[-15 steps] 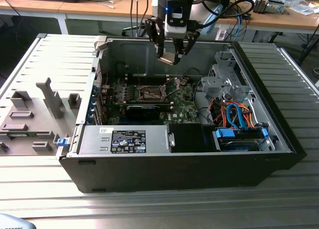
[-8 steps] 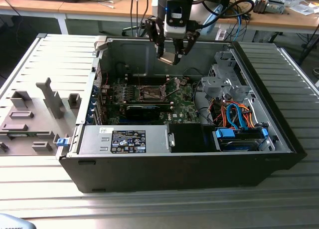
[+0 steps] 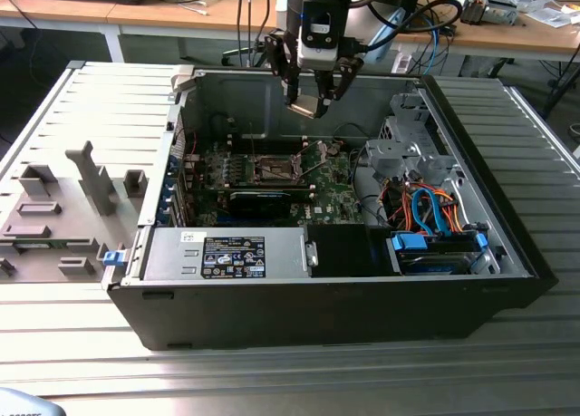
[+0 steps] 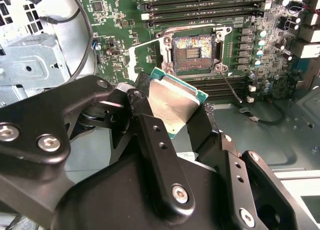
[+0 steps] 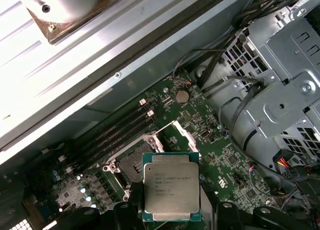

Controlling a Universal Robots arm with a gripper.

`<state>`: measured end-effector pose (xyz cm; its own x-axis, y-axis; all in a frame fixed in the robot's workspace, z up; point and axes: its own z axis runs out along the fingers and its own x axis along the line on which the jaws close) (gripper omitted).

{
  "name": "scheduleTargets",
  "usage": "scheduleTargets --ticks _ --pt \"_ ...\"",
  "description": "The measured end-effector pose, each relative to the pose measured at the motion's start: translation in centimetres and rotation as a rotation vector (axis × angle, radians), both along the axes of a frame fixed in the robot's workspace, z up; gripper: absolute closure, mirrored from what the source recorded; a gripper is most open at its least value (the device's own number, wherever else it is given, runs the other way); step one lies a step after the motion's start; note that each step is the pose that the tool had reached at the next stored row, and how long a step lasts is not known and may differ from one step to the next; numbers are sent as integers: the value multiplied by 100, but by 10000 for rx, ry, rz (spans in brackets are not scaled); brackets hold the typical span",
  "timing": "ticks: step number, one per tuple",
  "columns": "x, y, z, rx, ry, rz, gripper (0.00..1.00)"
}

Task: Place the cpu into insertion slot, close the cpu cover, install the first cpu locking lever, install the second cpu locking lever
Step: 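Place the cpu into insertion slot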

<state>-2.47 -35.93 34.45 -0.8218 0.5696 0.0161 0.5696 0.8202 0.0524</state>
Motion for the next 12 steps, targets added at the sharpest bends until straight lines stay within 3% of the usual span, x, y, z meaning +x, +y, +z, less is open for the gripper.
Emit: scheduleTargets --ticks 12 --pt "0 0 -2 0 0 -188 46"
